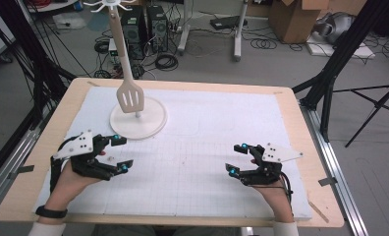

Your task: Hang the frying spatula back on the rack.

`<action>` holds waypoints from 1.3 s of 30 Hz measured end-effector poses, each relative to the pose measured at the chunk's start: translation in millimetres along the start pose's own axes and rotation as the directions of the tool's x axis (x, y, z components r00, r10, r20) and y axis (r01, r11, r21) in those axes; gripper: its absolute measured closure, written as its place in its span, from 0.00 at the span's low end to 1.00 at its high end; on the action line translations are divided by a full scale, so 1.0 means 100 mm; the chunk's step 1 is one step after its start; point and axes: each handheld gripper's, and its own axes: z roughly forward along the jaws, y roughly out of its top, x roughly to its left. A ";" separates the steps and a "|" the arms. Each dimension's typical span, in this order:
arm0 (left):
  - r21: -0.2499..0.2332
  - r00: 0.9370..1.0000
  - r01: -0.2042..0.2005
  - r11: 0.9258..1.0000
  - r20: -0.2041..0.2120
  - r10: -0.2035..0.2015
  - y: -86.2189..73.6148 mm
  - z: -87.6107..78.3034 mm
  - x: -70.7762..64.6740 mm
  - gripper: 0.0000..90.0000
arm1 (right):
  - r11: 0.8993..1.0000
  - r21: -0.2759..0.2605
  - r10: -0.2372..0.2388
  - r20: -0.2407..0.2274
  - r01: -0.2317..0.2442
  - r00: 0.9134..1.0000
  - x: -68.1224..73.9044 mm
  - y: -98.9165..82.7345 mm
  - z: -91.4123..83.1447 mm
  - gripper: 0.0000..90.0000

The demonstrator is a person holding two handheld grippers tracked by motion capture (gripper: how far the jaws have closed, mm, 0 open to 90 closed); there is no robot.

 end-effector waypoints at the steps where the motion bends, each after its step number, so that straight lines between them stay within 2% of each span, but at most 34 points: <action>1: -0.004 1.000 0.003 1.000 0.007 -0.003 -0.04 0.01 -0.03 0.26 | 1.000 0.000 0.002 -0.002 -0.002 1.000 -0.01 0.00 0.00 0.29; 6: -0.023 0.999 0.029 0.999 0.034 -0.028 -0.17 0.02 -0.09 0.25 | 1.000 0.014 0.000 -0.004 0.000 1.000 -0.01 -0.01 0.02 0.28; 8: -0.037 0.999 0.020 0.999 0.025 -0.019 -0.19 0.01 -0.11 0.26 | 1.000 0.020 0.003 -0.001 -0.003 1.000 0.00 -0.01 0.03 0.28; 12: -0.060 0.999 0.029 0.998 0.018 -0.028 -0.25 -0.02 -0.11 0.26 | 1.000 0.023 -0.005 0.000 0.005 1.000 0.00 -0.01 0.03 0.28; 23: -0.049 0.998 0.064 0.997 0.005 -0.063 -0.38 -0.06 -0.05 0.26 | 1.000 0.028 -0.005 -0.003 0.005 1.000 0.03 -0.01 0.03 0.28; 39: -0.053 0.998 0.065 0.997 -0.015 -0.066 -0.41 -0.11 -0.05 0.26 | 1.000 0.022 0.016 -0.007 -0.016 1.000 0.01 -0.02 0.00 0.27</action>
